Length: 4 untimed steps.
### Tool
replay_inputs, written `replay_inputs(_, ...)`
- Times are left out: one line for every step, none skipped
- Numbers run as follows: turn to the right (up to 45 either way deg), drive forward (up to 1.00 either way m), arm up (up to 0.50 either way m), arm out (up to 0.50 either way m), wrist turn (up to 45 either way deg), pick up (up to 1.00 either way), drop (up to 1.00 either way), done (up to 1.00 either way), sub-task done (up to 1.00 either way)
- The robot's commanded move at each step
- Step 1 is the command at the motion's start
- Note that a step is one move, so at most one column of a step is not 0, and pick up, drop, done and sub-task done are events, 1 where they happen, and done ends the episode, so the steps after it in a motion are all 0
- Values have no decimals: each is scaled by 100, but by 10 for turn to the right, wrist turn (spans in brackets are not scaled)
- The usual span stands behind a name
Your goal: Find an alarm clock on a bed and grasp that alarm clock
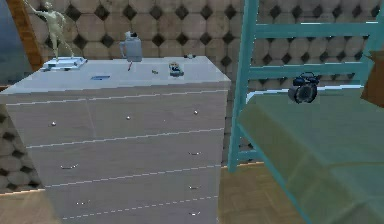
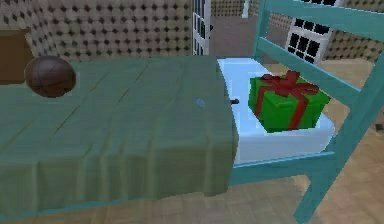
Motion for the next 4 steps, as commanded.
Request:
replay_inputs(-90,0,0,0,0,0,0,0,0)
replay_inputs(0,35,0,0,0,0,0,0,0)
replay_inputs(-360,0,0,0,0,0,0,0,0)
replay_inputs(450,0,0,0,0,0,0,0,0)
